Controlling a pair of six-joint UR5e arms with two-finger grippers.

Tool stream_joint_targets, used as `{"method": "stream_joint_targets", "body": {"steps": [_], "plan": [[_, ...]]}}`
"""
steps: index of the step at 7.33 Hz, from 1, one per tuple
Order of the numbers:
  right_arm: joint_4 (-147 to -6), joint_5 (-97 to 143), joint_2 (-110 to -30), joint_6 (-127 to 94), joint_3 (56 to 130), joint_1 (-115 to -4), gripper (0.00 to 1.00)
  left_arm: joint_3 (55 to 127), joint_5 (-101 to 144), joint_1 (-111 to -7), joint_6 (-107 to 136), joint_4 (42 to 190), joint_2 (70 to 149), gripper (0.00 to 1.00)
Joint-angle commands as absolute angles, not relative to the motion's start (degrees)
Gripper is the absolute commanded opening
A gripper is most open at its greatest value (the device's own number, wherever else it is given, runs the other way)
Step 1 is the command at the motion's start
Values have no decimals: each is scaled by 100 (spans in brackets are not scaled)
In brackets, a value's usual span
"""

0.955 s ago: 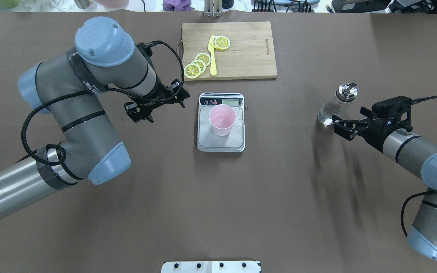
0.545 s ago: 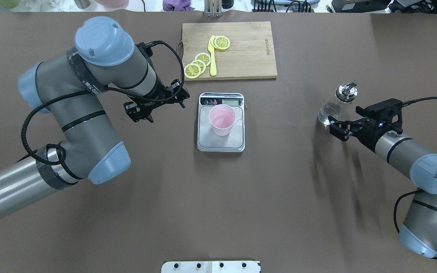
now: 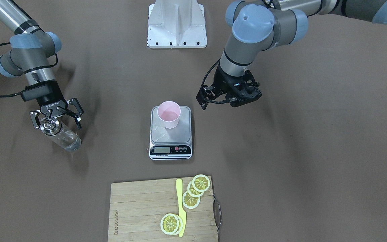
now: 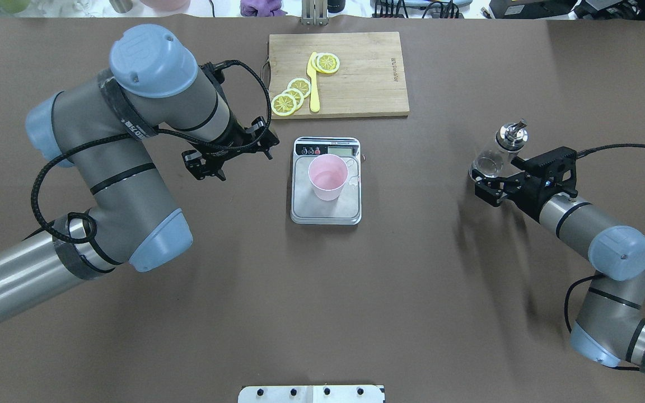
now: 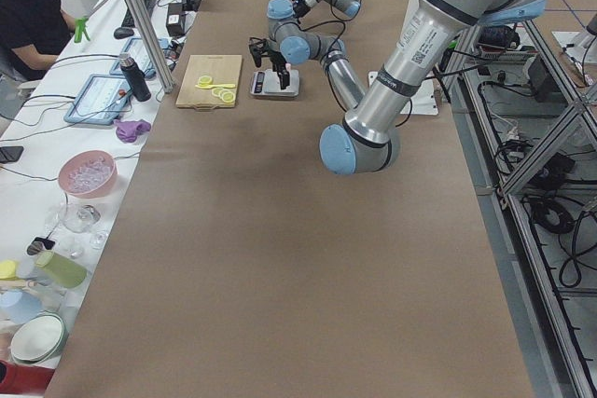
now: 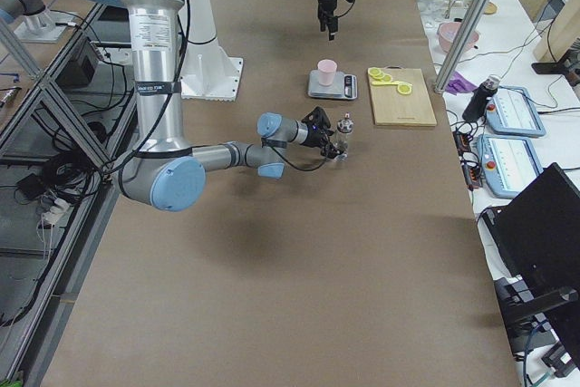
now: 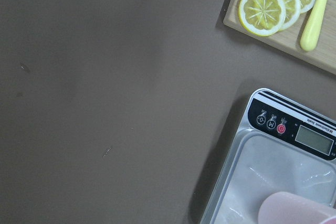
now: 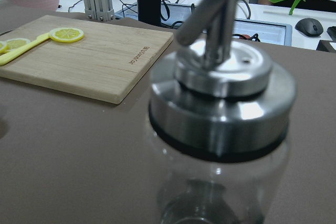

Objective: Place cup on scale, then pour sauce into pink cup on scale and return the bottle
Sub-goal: 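Reach the right gripper to the glass sauce dispenser and grasp it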

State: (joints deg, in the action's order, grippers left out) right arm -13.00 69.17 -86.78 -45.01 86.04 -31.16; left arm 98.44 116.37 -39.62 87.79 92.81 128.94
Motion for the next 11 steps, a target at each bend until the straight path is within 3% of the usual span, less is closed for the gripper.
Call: {"method": "stream_joint_targets", "body": {"steps": [1,4,6,7,8,9,11], "plan": [[-1292,6908,-8657,-4324,8596,-3164,96,9844,11637,-3964,8780,9281,12894,99],[-1292,6899,-8622,-4333,8482,-3208,96,9809,11637,-3964,8780,9281,12894,99],[-1292,6908,-8412,-4333,8298,-3261,90,9774,11637,-3964,8772,9290,12894,99],[-1283,6908,-8394,-4377,8297,-3269,66,9765,11637,-3964,8771,9299,12885,99],[-1257,6917,-8341,-4377,8306,-3330,9,9756,11637,-3964,8771,9299,12885,99],[-1257,6969,-8341,-4360,8349,-3418,0,9756,11637,-3964,8771,9299,12885,99],[-1484,7895,-8141,-4324,8376,-4091,0,9756,11637,-3964,8771,9308,12876,99]]}}
